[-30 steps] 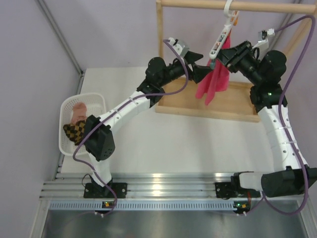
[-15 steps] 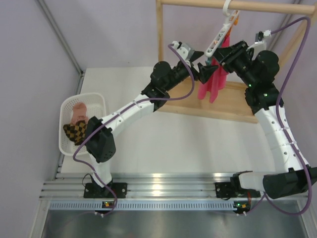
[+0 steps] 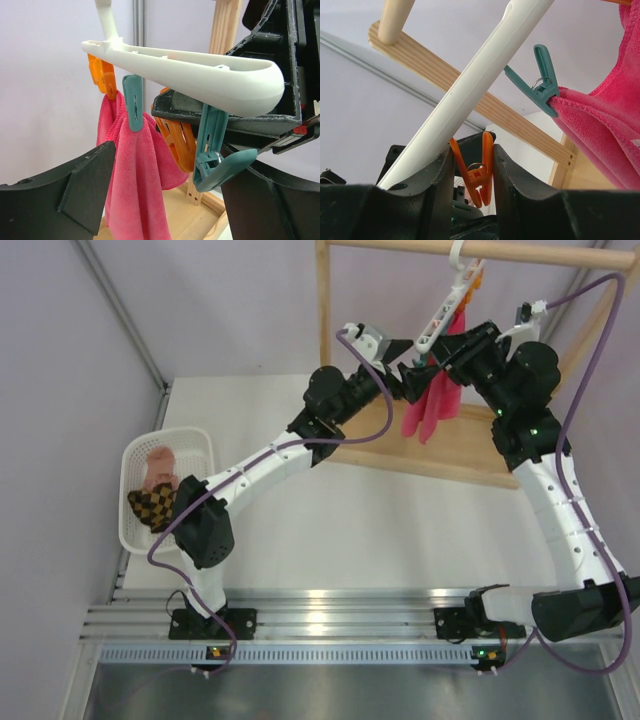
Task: Clip the socks to the hanger
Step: Open the clamp at the hanger.
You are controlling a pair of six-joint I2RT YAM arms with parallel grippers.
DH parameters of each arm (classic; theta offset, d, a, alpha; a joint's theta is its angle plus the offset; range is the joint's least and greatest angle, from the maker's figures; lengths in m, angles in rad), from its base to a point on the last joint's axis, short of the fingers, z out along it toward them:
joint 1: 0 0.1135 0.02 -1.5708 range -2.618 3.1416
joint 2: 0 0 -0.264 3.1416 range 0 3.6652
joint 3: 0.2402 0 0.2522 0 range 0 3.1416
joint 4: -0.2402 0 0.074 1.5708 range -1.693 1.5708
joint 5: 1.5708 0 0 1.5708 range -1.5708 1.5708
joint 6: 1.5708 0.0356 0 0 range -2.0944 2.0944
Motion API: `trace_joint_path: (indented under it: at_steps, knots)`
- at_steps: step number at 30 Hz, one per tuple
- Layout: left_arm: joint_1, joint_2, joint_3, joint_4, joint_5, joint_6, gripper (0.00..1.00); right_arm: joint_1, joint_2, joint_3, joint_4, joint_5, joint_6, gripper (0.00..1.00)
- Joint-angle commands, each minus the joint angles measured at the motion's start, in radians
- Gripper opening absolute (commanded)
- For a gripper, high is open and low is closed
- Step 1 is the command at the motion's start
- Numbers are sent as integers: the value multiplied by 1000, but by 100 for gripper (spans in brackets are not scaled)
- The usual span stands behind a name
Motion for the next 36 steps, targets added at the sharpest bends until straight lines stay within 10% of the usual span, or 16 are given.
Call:
trace_joint_path:
  at_steps: [1,17,23,36]
  knots:
    - [5,-31,-2,109,-61,-1,84,-1,-4,27,-71,111,-14,0]
    - [-7,-40,-5,116,-133,72,36,-2,-25,8,-88,109,-39,0]
    - [-6,-37,-4,117,-138,62,0,-2,-27,7,-89,104,-42,34]
    - [-4,-38,-7,109,-116,61,0,-82,-84,-96,26,0,-90,68]
